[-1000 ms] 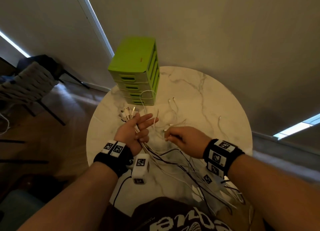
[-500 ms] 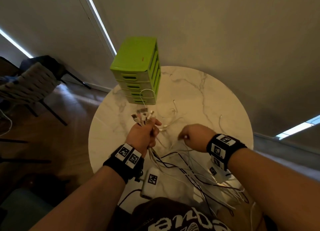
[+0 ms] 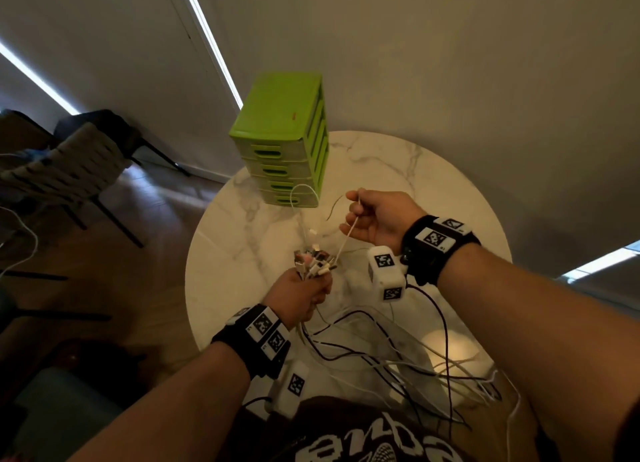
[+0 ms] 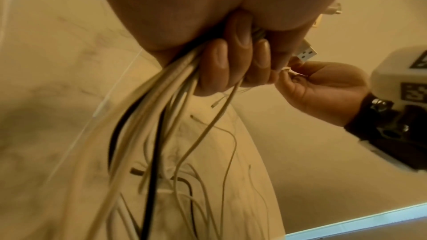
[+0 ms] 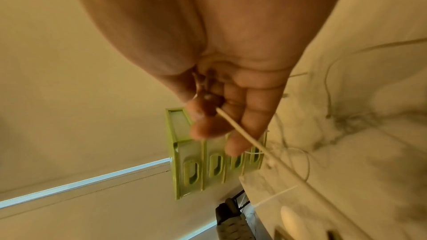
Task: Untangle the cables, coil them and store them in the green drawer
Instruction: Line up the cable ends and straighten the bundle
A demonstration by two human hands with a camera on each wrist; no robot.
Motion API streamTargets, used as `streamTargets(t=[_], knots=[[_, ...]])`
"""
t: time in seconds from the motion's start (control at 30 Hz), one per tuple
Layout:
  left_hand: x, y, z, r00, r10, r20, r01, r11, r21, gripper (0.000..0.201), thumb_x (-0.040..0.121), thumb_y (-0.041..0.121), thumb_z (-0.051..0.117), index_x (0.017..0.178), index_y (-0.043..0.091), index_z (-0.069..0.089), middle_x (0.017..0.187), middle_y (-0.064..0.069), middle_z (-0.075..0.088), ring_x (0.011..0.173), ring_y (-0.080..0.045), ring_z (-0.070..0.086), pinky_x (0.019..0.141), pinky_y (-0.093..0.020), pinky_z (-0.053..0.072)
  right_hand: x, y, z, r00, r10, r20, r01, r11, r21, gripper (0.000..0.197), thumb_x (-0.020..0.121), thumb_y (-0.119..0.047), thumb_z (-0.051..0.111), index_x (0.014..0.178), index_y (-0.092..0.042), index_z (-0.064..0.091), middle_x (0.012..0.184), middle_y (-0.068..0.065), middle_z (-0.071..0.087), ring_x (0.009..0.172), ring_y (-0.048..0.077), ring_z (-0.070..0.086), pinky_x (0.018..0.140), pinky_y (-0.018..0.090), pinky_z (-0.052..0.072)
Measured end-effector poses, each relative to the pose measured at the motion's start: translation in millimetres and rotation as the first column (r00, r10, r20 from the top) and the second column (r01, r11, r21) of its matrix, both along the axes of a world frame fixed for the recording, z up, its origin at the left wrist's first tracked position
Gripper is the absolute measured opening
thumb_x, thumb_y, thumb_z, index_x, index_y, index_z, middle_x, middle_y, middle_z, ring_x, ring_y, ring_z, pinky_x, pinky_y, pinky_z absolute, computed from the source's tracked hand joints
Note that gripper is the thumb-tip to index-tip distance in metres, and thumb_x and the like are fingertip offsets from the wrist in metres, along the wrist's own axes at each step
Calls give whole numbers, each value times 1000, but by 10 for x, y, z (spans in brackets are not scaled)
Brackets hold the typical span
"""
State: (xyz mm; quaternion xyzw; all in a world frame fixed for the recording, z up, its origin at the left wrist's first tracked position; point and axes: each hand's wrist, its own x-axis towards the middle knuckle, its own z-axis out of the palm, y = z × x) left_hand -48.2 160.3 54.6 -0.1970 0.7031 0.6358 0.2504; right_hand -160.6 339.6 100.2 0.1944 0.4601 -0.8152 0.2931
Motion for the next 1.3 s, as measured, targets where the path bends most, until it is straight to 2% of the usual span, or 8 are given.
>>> streamTargets(t=[0.17, 0.47, 0.57, 0.67, 0.77, 0.93, 1.0, 1.3], knots=[[169, -141, -155, 995, -78, 63, 82, 995, -61, 36, 102, 16, 54, 67, 10, 55, 49, 0, 36, 38, -11, 26, 41, -20, 19, -168, 62, 45, 982, -189, -21, 190, 973, 134, 20, 107, -18, 40, 97, -12, 57, 62, 0, 45, 48, 14, 43, 55, 28, 48], [198, -314, -315, 990, -56, 129, 67, 994, -82, 36, 101, 20, 57, 66, 12, 58, 53, -4, 42, 41, -13, 25, 44, -20, 19, -277, 269, 167, 944, -322, -77, 329, 891, 312, 18, 105, -23, 45, 103, -14, 61, 59, 0, 44, 46, 14, 38, 50, 25, 43], [74, -332, -318, 999, 31, 26, -26, 986, -165, 36, 100, 26, 61, 68, 16, 77, 72, -8, 70, 44, -15, 41, 46, -25, 32, -189, 310, 142, 979, -177, -99, 202, 884, 421, 20, 104, -27, 47, 96, -13, 58, 55, 1, 41, 43, 15, 36, 47, 23, 38], [-181, -263, -135, 985, 156, -71, -166, 970, -174, 21, 97, 34, 65, 95, 19, 79, 99, -2, 77, 67, -14, 59, 70, -32, 48, -52, 277, 71, 988, 72, -135, 9, 852, 523, 25, 103, -27, 49, 87, -10, 58, 57, 4, 39, 45, 18, 30, 47, 24, 31], [-386, -52, 116, 979, 177, -104, -174, 984, 39, 23, 103, 20, 55, 108, 7, 74, 107, -8, 77, 43, -9, 44, 50, -25, 36, 117, 184, -2, 930, 293, -221, -92, 770, 632, 29, 101, -27, 51, 84, -10, 66, 55, 2, 43, 46, 19, 33, 47, 27, 30], [-524, 210, 217, 980, 165, -112, -166, 986, 0, 26, 94, 35, 66, 81, 17, 78, 69, -9, 67, 38, -16, 38, 46, -25, 30, 424, 15, 34, 712, 643, -282, -105, 494, 863, 28, 103, -34, 50, 88, -21, 69, 66, -9, 56, 57, 7, 49, 59, 28, 38], [-563, 207, 182, 968, 236, -84, -233, 972, 37, 31, 92, 38, 66, 71, 16, 74, 75, -14, 68, 42, -18, 37, 46, -26, 30, 522, -2, 37, 618, 742, -260, -104, 405, 909, 27, 104, -35, 48, 88, -25, 66, 66, -11, 54, 61, 4, 49, 61, 28, 36], [-633, 48, 175, 892, 410, 193, -453, 801, 391, 31, 108, 30, 43, 105, 8, 65, 66, 5, 55, 35, -6, 24, 37, -19, 24, 760, 149, -17, 434, 891, -135, -396, 324, 859, 25, 104, -23, 45, 116, -33, 64, 66, -5, 64, 56, 7, 58, 65, 27, 53]])
